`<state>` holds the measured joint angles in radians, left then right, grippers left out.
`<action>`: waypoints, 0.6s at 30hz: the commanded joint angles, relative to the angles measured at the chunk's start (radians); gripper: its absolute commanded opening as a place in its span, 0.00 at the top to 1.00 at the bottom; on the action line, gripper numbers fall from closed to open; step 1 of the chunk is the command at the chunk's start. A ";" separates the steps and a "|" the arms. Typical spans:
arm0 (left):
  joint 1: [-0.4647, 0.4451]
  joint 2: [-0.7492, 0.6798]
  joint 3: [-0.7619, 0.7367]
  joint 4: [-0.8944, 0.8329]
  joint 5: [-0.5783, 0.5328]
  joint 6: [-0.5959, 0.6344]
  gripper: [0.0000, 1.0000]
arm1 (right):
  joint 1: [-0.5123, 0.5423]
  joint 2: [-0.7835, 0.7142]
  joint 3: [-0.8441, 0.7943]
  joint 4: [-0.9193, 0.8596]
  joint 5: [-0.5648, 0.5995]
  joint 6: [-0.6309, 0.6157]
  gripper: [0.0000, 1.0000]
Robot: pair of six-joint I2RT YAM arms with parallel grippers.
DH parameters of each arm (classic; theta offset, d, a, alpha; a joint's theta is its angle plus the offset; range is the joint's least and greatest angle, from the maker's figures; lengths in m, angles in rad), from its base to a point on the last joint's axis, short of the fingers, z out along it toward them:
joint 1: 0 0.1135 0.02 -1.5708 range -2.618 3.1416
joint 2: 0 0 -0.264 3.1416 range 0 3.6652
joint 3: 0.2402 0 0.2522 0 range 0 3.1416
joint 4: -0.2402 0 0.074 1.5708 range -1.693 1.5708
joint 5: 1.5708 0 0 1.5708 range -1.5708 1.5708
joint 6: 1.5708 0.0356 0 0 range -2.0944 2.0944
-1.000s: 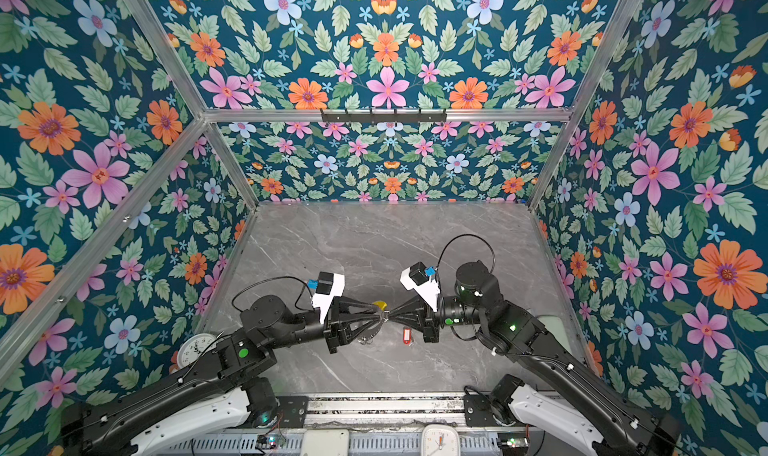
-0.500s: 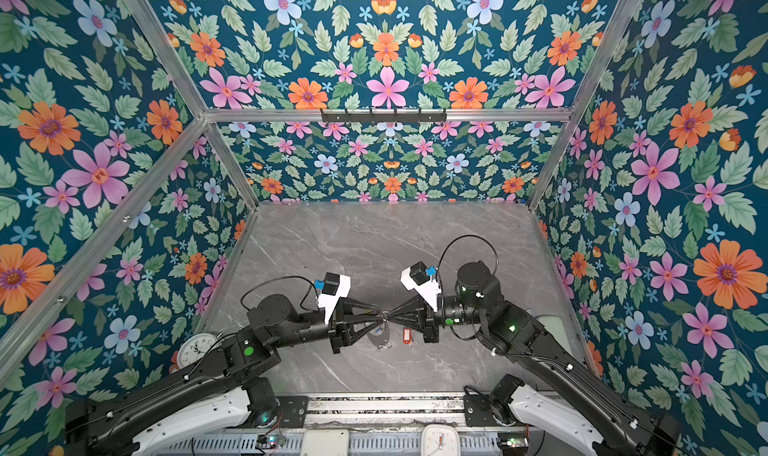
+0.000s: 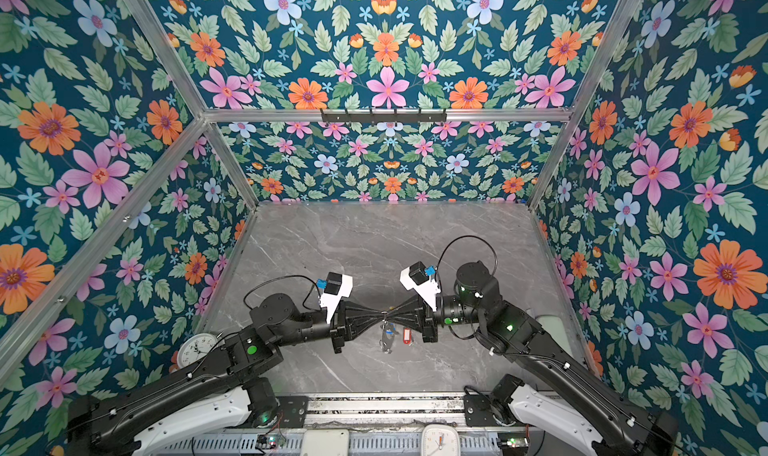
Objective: Remove the keys from the keyring
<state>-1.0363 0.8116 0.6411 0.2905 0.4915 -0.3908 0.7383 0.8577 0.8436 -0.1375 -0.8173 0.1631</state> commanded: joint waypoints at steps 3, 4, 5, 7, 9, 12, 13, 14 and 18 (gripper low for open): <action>-0.001 -0.015 0.000 0.038 -0.041 0.001 1.00 | 0.001 -0.046 -0.024 0.052 0.093 0.035 0.85; -0.001 -0.016 0.000 0.040 -0.052 -0.002 1.00 | 0.001 -0.067 -0.035 0.063 0.113 0.046 0.77; -0.001 -0.018 -0.003 0.046 -0.058 -0.006 1.00 | 0.001 -0.087 -0.045 0.072 0.130 0.053 0.73; -0.002 -0.024 -0.016 0.072 -0.082 -0.015 1.00 | 0.002 -0.129 -0.069 0.090 0.181 0.067 0.65; -0.001 -0.033 -0.039 0.117 -0.097 -0.027 1.00 | 0.002 -0.159 -0.089 0.114 0.215 0.089 0.60; -0.001 -0.046 -0.067 0.182 -0.126 -0.041 1.00 | 0.002 -0.184 -0.118 0.164 0.237 0.125 0.58; -0.001 -0.049 -0.075 0.208 -0.131 -0.048 1.00 | 0.002 -0.189 -0.127 0.190 0.240 0.144 0.58; -0.001 -0.049 -0.082 0.233 -0.131 -0.052 1.00 | 0.002 -0.190 -0.141 0.226 0.241 0.163 0.58; -0.001 -0.033 -0.071 0.249 -0.130 -0.059 1.00 | 0.003 -0.194 -0.167 0.309 0.251 0.209 0.58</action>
<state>-1.0367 0.7723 0.5617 0.4545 0.3706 -0.4404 0.7395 0.6674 0.6834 0.0555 -0.5934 0.3191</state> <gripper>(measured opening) 0.050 0.417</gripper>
